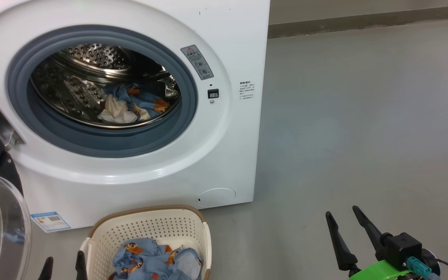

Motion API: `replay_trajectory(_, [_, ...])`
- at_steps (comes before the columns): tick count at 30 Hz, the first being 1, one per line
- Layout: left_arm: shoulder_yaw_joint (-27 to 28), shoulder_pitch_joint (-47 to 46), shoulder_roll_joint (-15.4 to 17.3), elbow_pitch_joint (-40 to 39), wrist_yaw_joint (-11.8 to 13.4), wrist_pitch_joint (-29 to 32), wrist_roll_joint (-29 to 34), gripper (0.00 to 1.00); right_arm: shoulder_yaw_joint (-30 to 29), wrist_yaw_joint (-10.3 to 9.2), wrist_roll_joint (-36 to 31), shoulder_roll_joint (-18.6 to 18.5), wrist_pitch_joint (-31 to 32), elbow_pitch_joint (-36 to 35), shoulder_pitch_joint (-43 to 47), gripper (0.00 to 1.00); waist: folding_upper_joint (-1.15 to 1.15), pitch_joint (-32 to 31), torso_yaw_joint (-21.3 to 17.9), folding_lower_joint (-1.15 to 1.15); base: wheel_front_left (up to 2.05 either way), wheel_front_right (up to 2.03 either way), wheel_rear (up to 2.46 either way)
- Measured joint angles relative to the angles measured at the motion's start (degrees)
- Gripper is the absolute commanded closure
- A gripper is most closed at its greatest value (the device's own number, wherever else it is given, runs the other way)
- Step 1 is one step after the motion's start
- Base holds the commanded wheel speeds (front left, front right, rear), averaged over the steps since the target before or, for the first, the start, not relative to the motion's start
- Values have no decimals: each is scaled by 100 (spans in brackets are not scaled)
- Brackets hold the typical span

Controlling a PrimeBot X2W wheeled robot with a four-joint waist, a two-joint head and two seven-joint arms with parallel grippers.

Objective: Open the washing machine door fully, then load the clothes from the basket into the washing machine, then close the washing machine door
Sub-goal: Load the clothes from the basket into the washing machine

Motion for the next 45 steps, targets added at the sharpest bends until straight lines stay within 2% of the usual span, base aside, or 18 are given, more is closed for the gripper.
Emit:
replay_trajectory(36, [47,-1,0,82,-97,0,20,0,-83,0,18,1,0,-41,0,0,0,114,-81,0,0,0,0])
replay_trajectory(45, [45,-27,0,207,-186,0,176,0,-75,0,86,2,0,-83,-1,0,0,237,-167,0,0,0,0])
